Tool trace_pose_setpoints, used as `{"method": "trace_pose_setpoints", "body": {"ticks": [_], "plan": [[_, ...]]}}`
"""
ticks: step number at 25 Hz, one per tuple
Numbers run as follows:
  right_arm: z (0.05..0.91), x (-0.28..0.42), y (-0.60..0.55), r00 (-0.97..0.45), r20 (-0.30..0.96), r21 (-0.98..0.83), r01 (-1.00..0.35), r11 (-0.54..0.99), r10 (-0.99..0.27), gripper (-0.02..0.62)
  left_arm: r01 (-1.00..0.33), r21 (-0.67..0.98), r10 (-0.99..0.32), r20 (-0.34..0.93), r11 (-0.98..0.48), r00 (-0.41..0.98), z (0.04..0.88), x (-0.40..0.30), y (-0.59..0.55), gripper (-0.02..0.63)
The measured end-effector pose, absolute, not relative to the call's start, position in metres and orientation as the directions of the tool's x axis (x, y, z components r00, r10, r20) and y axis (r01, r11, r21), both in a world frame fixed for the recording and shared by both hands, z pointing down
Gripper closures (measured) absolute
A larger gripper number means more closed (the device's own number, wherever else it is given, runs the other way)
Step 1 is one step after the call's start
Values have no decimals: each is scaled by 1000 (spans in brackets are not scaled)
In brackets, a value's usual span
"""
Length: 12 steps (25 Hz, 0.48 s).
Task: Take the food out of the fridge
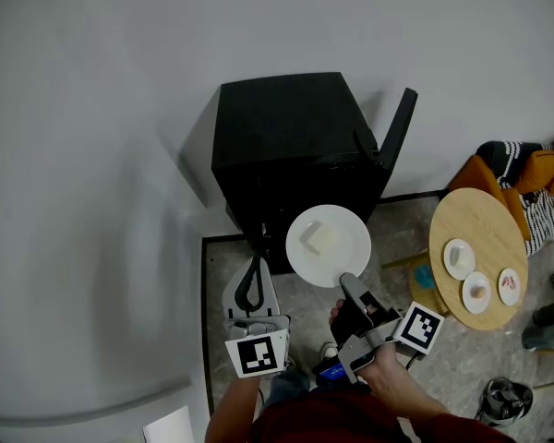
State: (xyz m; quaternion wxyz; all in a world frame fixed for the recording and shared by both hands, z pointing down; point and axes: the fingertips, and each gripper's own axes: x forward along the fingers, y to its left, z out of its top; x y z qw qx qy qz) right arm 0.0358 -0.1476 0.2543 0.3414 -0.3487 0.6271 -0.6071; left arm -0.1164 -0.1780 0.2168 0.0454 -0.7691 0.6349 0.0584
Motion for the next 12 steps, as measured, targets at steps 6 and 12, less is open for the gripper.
{"method": "trace_pose_setpoints", "body": {"ticks": [6, 12], "plan": [[254, 33, -147, -530, -2, -999, -26, 19, -848, 563, -982, 2, -971, -147, -191, 188, 214, -117, -177, 592], [255, 30, -145, -534, 0, -999, -30, 19, -846, 563, -981, -3, -971, -148, -192, 190, 216, -118, -176, 592]]}}
